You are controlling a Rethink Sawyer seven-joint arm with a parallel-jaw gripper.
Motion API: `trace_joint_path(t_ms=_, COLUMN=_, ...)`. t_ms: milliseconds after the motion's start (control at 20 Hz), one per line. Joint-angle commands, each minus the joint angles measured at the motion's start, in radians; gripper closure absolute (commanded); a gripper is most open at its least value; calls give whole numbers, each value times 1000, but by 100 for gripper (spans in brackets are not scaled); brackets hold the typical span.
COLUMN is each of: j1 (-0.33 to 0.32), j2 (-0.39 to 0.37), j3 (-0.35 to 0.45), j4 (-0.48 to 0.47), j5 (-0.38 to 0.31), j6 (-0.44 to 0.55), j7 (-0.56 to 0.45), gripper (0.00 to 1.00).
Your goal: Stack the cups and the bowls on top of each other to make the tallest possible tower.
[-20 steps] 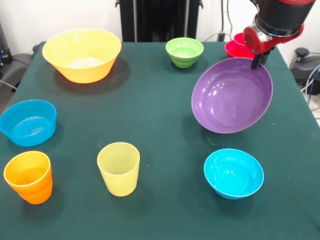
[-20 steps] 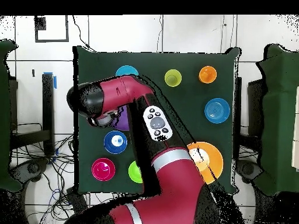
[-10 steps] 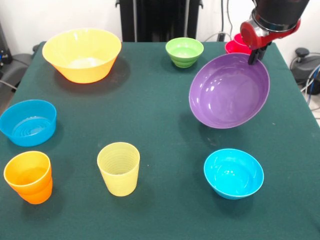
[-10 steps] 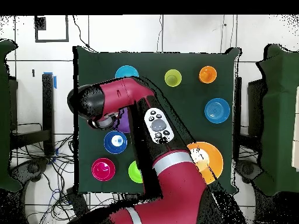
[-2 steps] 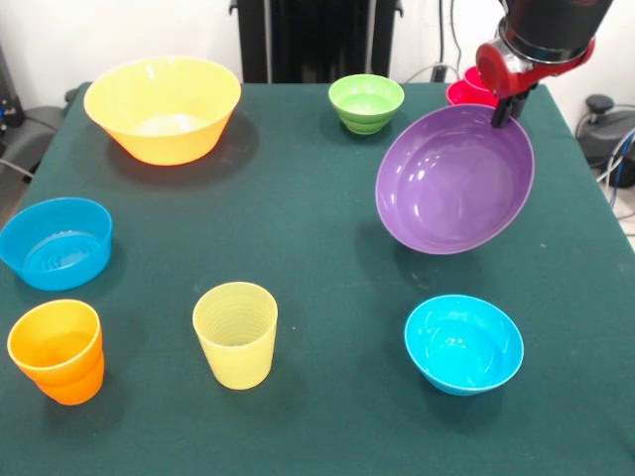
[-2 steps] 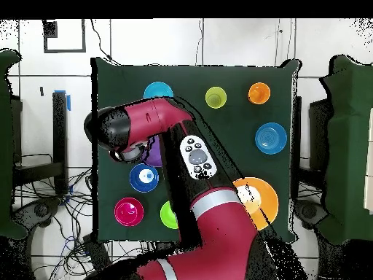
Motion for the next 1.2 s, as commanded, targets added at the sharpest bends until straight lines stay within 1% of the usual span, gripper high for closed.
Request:
trace_joint_path(t_ms=50, j1=-24, j2=22, j3=3, j4=57, j5=2, j6=-15, j7=-3, gripper=100)
trace_joint_path(t_ms=250, j1=-30, j2=34, j3=6, j4=62, j5=-3, j6=-48, j7=-5, gripper=100)
trace_joint_path(t_ms=500, j1=-37, j2=36, j3=7, j4=68, j5=9, j6=-35, j7=0, gripper=100)
trace_joint_path(t_ms=800, j1=-53, j2=36, j3=5, j4=58, j5=2, j6=-17, j7=-14, gripper=100)
trace_joint_path(t_ms=950, j1=-61, j2=25, j3=6, j4=62, j5=8, j6=5, j7=-16, gripper=100)
trace_joint_path(t_ms=1200, j1=-67, j2=-12, j3=3, j4=101, j5=27, j6=30, j7=7, gripper=100)
